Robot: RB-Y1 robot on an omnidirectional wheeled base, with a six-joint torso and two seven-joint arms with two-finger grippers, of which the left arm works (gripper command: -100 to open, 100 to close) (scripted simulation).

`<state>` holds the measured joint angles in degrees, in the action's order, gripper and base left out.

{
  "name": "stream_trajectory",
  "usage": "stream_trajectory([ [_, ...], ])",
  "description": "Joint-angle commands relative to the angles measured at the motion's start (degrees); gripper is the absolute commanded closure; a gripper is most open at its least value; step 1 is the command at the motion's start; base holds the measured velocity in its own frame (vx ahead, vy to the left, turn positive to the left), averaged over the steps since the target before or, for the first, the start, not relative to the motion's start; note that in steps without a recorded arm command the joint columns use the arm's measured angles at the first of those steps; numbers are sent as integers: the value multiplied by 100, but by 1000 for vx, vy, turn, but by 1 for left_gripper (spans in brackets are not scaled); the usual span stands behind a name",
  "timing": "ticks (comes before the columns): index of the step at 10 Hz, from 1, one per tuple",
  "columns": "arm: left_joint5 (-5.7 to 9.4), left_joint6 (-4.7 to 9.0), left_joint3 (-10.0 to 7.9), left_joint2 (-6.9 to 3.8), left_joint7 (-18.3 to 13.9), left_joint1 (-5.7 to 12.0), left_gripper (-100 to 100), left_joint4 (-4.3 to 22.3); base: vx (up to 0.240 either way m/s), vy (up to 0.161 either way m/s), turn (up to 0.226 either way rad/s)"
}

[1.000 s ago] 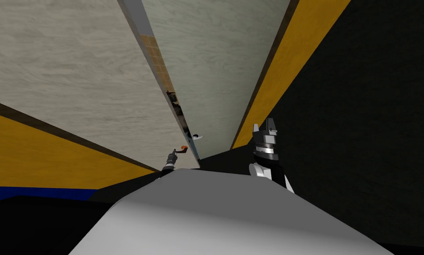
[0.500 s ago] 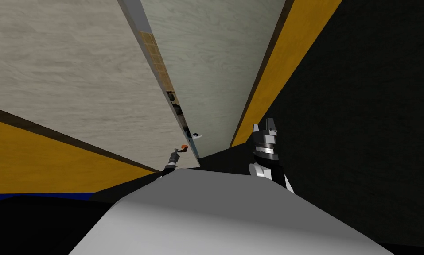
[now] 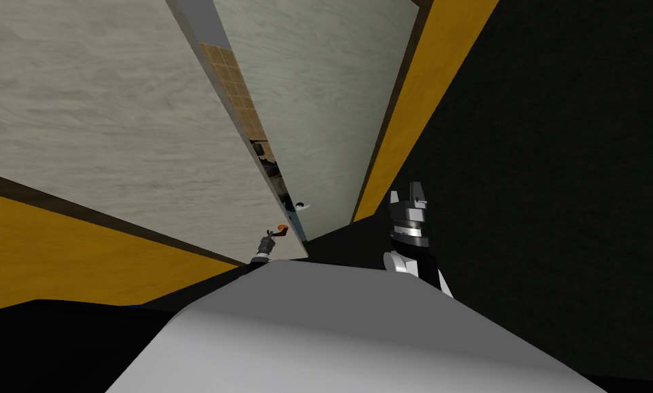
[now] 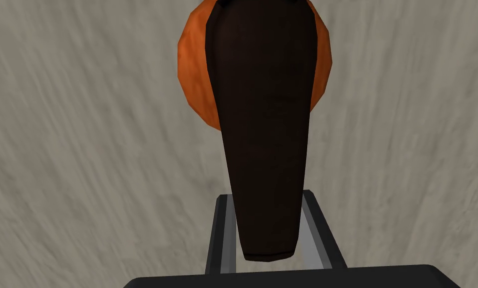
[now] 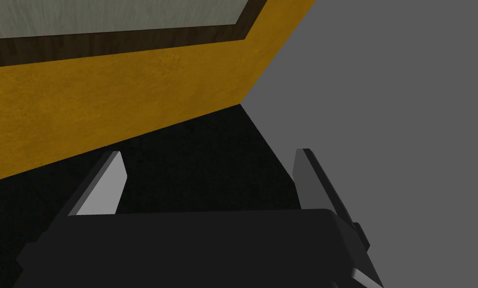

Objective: Pull the door open

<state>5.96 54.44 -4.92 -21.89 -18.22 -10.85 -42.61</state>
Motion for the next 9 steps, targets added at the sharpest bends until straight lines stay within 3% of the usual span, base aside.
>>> stream_trajectory([
  [1, -63, 135, 128, -5, -97, -160, 100, -92, -185, 8, -166],
  [5, -156, 484, 309, -124, -300, -379, 100, -72, -210, 44, -138],
  [6, -109, 413, 218, -167, -266, -334, 100, -39, -90, 12, -3],
  [9, -172, 726, 333, -244, -386, -485, 100, 69, -205, 42, -177],
])
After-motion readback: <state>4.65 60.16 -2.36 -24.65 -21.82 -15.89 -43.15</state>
